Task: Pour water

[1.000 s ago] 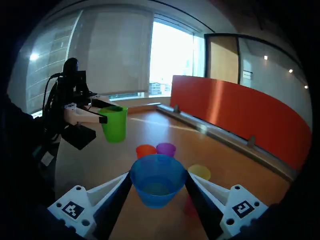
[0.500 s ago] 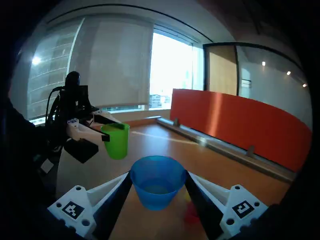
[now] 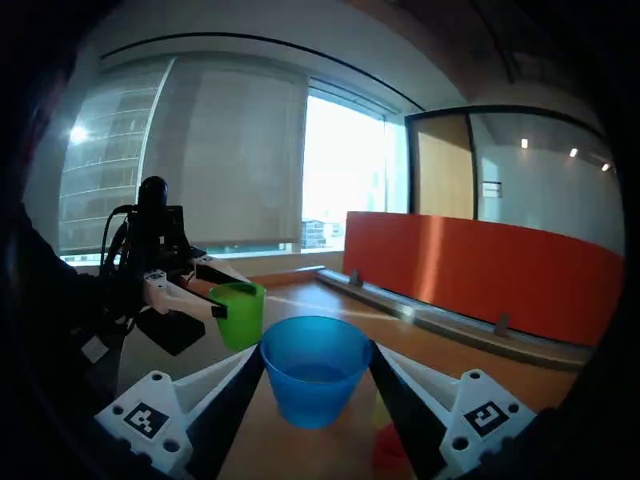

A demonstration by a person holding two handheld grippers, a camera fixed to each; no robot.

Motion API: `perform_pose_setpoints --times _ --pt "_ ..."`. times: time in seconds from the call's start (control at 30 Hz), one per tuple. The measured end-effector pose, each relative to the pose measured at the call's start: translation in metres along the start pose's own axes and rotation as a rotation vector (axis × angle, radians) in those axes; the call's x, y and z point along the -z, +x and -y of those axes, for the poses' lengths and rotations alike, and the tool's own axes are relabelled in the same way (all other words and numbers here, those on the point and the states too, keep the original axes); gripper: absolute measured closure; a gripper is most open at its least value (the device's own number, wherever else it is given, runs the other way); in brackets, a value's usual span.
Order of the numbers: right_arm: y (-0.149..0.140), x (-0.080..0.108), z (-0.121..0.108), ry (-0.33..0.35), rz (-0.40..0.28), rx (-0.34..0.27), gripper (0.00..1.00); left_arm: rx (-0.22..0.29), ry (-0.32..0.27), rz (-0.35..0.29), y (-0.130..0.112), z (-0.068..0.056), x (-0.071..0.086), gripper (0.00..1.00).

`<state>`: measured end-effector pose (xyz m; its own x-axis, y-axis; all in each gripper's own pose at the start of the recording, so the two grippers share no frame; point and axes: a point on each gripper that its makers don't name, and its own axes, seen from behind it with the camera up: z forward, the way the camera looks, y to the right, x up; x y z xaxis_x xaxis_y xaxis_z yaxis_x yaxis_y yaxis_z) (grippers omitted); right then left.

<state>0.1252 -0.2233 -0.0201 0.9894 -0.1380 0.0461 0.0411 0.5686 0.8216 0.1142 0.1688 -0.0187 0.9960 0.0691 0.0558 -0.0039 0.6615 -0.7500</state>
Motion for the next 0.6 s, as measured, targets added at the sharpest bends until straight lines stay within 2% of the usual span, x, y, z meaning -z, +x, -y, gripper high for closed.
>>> perform_pose_setpoints --times 0.3,0.6 --pt "0.013 -0.003 -0.003 -0.005 -0.020 0.032 0.07 0.001 -0.011 0.002 -0.002 -0.001 -0.002 0.10" --pt "0.032 -0.006 -0.013 -0.020 -0.036 0.109 0.06 -0.009 -0.025 0.011 -0.013 -0.006 -0.007 0.10"
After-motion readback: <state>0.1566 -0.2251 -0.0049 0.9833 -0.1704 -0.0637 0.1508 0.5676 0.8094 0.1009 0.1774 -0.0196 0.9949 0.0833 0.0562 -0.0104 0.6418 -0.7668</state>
